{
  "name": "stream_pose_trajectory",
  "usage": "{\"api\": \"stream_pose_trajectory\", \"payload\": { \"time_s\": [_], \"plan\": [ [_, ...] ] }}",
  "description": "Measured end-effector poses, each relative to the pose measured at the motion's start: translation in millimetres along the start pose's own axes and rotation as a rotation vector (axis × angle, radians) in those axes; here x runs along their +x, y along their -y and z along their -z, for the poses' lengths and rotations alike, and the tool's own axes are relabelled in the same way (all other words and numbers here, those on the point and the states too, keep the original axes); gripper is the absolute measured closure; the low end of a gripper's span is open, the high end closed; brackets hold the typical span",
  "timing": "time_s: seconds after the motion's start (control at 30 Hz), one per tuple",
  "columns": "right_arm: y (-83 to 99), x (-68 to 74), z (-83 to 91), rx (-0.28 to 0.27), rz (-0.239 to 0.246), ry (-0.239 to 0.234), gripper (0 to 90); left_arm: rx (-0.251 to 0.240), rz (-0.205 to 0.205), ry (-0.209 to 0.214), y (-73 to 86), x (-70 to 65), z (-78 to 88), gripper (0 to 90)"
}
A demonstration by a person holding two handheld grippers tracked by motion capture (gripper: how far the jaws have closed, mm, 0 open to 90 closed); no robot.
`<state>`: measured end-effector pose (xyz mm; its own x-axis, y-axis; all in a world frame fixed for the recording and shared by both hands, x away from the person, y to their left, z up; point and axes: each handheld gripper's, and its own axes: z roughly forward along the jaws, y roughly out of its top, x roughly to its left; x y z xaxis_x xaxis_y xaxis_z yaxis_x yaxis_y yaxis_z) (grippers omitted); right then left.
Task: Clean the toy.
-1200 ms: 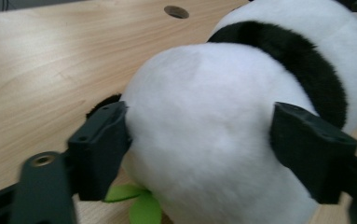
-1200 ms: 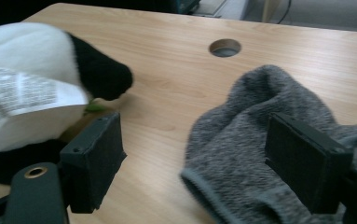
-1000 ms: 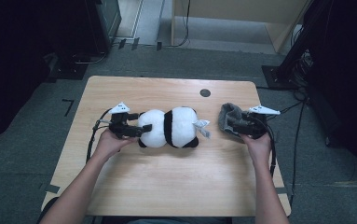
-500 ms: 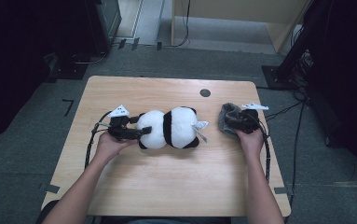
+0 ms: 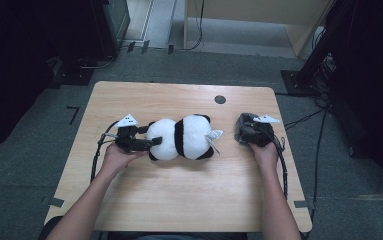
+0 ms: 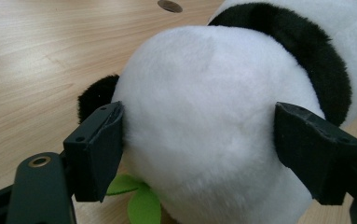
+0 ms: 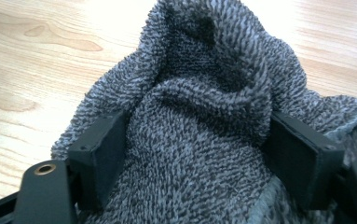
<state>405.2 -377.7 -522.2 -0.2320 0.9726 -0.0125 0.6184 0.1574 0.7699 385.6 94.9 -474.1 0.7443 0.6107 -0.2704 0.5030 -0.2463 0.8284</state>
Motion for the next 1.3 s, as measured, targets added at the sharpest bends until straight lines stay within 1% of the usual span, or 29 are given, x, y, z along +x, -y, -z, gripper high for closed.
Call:
{"api": "stream_pose_trajectory", "payload": {
  "time_s": [0.07, 0.1, 0.2, 0.23, 0.33, 0.4, 0.43, 0.47, 0.53, 0.6, 0.63, 0.7, 0.73, 0.8, 0.87, 1.0, 1.07, 1.13, 1.17, 1.23, 1.3],
  "plan": [
    [-1.2, 1.0, 0.1, 0.011, -0.021, 0.006, 23.4, 0.001, -0.001, -0.001, 0.0, -0.2, 0.2, 18.7],
    [-1.6, 1.0, 0.4, 0.017, -0.012, 0.006, 23.4, 0.0, 0.0, -0.001, 0.1, -0.2, 0.1, 18.7],
    [-2.5, 0.6, 1.5, 0.028, -0.014, 0.004, 22.5, 0.003, 0.003, 0.003, 0.3, 0.7, 0.2, 18.7],
    [-3.1, 0.6, 1.7, 0.031, -0.027, 0.004, 21.9, 0.003, 0.004, 0.004, 0.4, 0.8, 0.2, 18.6],
    [-3.3, 2.7, 1.3, 0.033, -0.036, 0.027, 22.3, 0.004, 0.005, 0.004, 0.4, 0.7, 0.3, 18.6],
    [-3.6, 3.5, 2.1, 0.039, -0.031, 0.03, 28.1, 0.009, 0.007, 0.008, 0.5, 0.8, 0.6, 18.8],
    [-3.8, 3.4, 3.7, 0.044, -0.033, 0.035, 35.0, 0.011, 0.008, 0.011, 0.6, 0.9, 0.7, 19.0],
    [-3.5, 3.3, 5.7, 0.045, -0.025, 0.04, 41.4, 0.012, 0.006, 0.011, 0.7, 1.0, 0.9, 19.1],
    [-2.2, 3.2, 7.9, 0.044, -0.018, 0.04, 48.1, 0.013, 0.006, 0.011, 1.0, 0.9, 1.1, 19.1],
    [-2.0, 3.8, 10.0, 0.051, -0.008, 0.048, 56.4, 0.012, 0.006, 0.011, 1.1, 0.8, 1.0, 19.0],
    [-2.4, 3.9, 10.9, 0.056, -0.001, 0.051, 62.0, 0.01, 0.006, 0.011, 1.3, 0.7, 1.0, 19.0],
    [-3.4, 4.8, 12.4, 0.07, 0.011, 0.055, 67.9, 0.011, 0.008, 0.011, 1.9, 0.6, 1.1, 19.0],
    [-4.1, 4.9, 13.0, 0.075, 0.014, 0.056, 69.4, 0.011, 0.014, 0.013, 2.5, 0.1, 1.1, 19.1],
    [-6.8, 4.7, 14.3, 0.09, -0.002, 0.053, 71.2, 0.012, 0.013, 0.017, 4.1, -1.4, 1.3, 20.6],
    [-9.7, 4.5, 16.6, 0.092, -0.005, 0.044, 72.5, 0.022, 0.006, 0.013, 4.1, -2.8, 1.3, 23.2],
    [-16.8, 1.0, 24.4, 0.076, -0.079, -0.035, 72.8, 0.019, 0.016, 0.019, 5.1, -1.8, 1.9, 28.4],
    [-20.4, 1.8, 30.0, 0.067, -0.079, -0.052, 72.8, 0.013, 0.012, 0.02, 6.4, -1.6, 1.9, 30.6],
    [-23.9, 3.5, 36.0, 0.055, -0.077, -0.065, 72.8, 0.008, 0.009, 0.02, 7.2, -1.5, 1.9, 30.8],
    [-25.7, 4.3, 38.8, 0.048, -0.087, -0.08, 72.7, 0.007, 0.009, 0.019, 7.5, -1.4, 2.0, 30.7],
    [-29.4, 6.1, 44.1, 0.049, -0.099, -0.105, 72.7, 0.005, 0.014, 0.013, 7.9, -0.8, 1.9, 28.7],
    [-32.9, 9.3, 49.3, 0.048, -0.087, -0.117, 72.7, -0.004, 0.024, 0.015, 8.9, 0.0, 1.3, 26.6]
  ]
}}
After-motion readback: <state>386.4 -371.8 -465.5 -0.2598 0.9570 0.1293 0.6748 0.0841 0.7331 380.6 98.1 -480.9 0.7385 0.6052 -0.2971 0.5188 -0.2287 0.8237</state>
